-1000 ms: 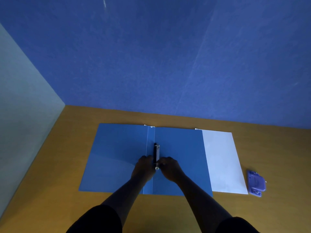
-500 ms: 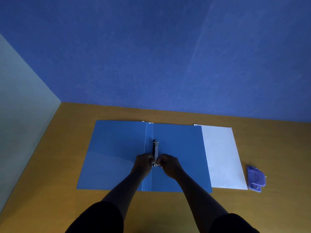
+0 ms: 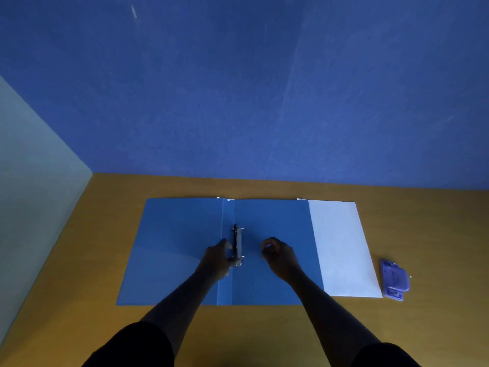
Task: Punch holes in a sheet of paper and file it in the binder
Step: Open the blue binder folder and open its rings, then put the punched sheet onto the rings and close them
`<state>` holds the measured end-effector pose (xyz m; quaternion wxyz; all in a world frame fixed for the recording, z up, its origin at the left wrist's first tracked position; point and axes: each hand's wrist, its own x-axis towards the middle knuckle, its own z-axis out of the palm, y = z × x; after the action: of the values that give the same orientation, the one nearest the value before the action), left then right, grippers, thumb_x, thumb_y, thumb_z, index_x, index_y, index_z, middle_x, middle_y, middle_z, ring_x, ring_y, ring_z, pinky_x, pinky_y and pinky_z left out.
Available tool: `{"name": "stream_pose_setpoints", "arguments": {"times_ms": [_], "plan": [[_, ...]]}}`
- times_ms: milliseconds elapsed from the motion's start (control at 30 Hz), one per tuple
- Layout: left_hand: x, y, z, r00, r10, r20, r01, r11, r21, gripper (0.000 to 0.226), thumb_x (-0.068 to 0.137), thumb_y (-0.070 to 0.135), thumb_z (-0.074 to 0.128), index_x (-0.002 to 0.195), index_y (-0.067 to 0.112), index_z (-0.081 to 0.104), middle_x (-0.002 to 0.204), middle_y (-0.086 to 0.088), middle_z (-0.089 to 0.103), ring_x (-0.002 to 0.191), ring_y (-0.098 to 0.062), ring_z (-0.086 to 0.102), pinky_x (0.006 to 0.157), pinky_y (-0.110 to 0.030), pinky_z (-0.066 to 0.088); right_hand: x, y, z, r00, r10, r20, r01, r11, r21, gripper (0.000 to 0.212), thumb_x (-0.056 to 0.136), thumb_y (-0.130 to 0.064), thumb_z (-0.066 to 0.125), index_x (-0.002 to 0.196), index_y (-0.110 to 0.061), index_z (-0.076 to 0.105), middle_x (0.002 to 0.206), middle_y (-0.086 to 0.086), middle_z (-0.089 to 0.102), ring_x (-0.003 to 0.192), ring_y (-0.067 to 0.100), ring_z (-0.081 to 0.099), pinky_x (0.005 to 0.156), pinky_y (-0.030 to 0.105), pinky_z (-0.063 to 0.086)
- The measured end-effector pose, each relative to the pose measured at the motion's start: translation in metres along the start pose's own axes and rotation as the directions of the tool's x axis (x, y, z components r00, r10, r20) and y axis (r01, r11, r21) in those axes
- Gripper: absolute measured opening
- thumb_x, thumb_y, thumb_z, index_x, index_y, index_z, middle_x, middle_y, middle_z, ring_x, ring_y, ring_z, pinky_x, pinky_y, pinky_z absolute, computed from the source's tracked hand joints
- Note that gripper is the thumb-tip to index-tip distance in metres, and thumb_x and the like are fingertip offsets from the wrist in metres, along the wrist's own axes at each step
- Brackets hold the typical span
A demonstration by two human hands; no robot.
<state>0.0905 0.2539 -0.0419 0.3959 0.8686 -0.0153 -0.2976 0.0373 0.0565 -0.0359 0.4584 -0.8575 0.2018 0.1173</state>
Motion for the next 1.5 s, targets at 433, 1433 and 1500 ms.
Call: {"name": "stream_pose_setpoints", "arguments": {"times_ms": [433, 1433, 1500], "plan": [[-0.008, 0.129, 0.115, 0.931, 0.331, 0.156, -0.366, 0.816, 0.447, 0.021, 0.092, 0.016, 0.045, 0.101, 0.011, 0.063, 0.108, -0.01, 0.066, 0.102, -0.028, 0.063, 0.085, -0.036, 0.053, -0.024, 0.114, -0.178, 0.886, 0.334, -0.322, -0.403, 0.898, -0.177, 0.044, 0.09, -0.012, 0.049, 0.134, -0.01, 0.049, 0.126, 0.016, 0.06, 0.116, 0.031, 0.058, 0.087, 0.029, 0.045], [-0.009, 0.152, 0.227, 0.942, 0.216, 0.259, -0.333, 0.708, 0.623, 0.053, 0.098, 0.014, 0.041, 0.15, 0.012, 0.031, 0.161, -0.004, 0.024, 0.146, -0.023, 0.026, 0.118, -0.035, 0.026, 0.001, 0.15, -0.216, 0.943, 0.298, -0.149, -0.3, 0.954, 0.013, 0.035, 0.085, -0.011, 0.051, 0.118, -0.012, 0.061, 0.119, 0.012, 0.068, 0.109, 0.032, 0.062, 0.084, 0.025, 0.043], [-0.008, 0.151, 0.224, 0.939, 0.209, 0.273, -0.336, 0.728, 0.597, 0.053, 0.098, 0.016, 0.041, 0.15, 0.013, 0.032, 0.161, -0.004, 0.023, 0.147, -0.023, 0.023, 0.119, -0.034, 0.024, -0.001, 0.149, -0.216, 0.944, 0.279, -0.178, -0.28, 0.96, 0.022, 0.036, 0.084, -0.01, 0.05, 0.119, -0.012, 0.061, 0.118, 0.011, 0.068, 0.108, 0.031, 0.062, 0.083, 0.024, 0.041]]}}
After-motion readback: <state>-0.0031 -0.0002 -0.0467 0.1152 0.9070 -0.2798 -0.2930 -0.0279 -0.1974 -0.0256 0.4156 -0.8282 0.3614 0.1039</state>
